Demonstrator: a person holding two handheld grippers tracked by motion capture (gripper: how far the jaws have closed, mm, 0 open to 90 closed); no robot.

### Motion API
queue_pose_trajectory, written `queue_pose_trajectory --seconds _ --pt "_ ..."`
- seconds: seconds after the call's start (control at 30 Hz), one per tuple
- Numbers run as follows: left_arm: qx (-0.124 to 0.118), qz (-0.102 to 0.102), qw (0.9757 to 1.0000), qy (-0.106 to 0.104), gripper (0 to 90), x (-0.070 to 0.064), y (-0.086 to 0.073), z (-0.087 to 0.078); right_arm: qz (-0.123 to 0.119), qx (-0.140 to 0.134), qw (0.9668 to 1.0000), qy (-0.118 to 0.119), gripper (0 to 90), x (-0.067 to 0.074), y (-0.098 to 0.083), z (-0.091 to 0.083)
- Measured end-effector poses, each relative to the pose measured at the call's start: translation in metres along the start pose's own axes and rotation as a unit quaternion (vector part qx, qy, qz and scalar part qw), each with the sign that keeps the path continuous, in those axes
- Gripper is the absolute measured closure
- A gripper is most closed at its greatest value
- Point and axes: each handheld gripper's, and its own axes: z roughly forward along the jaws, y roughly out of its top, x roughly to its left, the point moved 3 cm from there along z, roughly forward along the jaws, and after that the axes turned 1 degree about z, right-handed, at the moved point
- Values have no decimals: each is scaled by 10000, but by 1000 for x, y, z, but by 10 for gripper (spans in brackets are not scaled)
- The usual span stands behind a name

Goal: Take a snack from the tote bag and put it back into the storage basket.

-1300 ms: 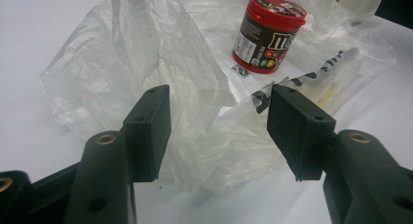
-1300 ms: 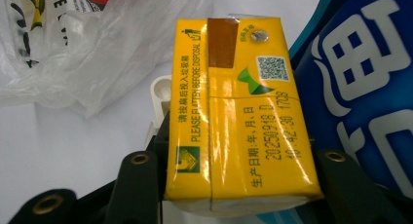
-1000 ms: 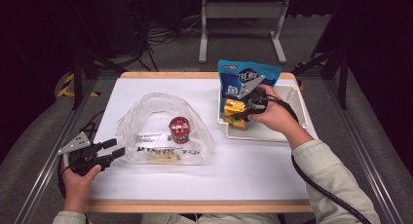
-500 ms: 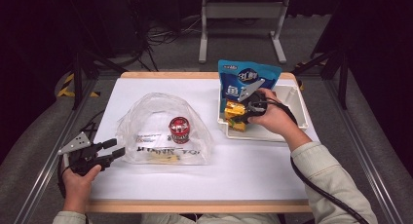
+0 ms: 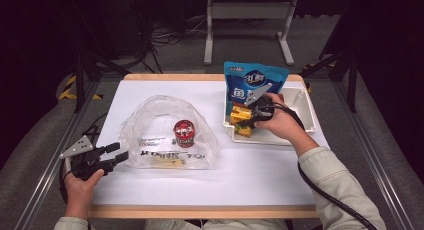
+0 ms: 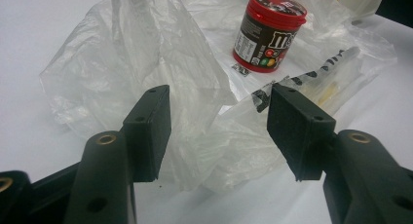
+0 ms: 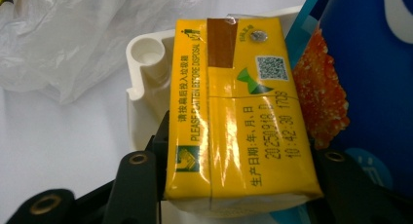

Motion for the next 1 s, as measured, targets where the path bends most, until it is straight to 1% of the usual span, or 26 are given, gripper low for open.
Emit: queue_pose_trajectory --seconds 0.23,0.33,0.5,0.57,0.7,0.73,0.83,0.93,1.0 --pt "0 -4 10000 1 425 0 0 0 -15 85 9999 -96 511 -1 -2 -3" --pt "2 10 10000 -5 424 0 1 1 91 -53 9999 -96 439 0 -2 -6" --pt "0 37 10000 -24 424 0 2 2 -45 -234 9995 -190 398 3 5 -15" --pt "2 10 10000 -37 424 0 2 3 -92 -288 9993 -228 393 4 8 -20" --pt "-5 14 10000 -42 424 0 2 4 -199 -389 9985 -319 393 8 13 -32" --pt "-10 29 10000 -48 425 0 3 4 -213 -412 9983 -343 405 9 14 -34" --pt "-8 27 10000 -53 425 0 3 5 -257 -565 9974 -370 419 12 17 -43" --pt "-1 46 10000 -60 425 0 4 5 -319 -653 9966 -395 477 16 18 -51" --pt "0 46 10000 -61 425 0 4 6 -351 -629 9967 -368 513 18 18 -54"
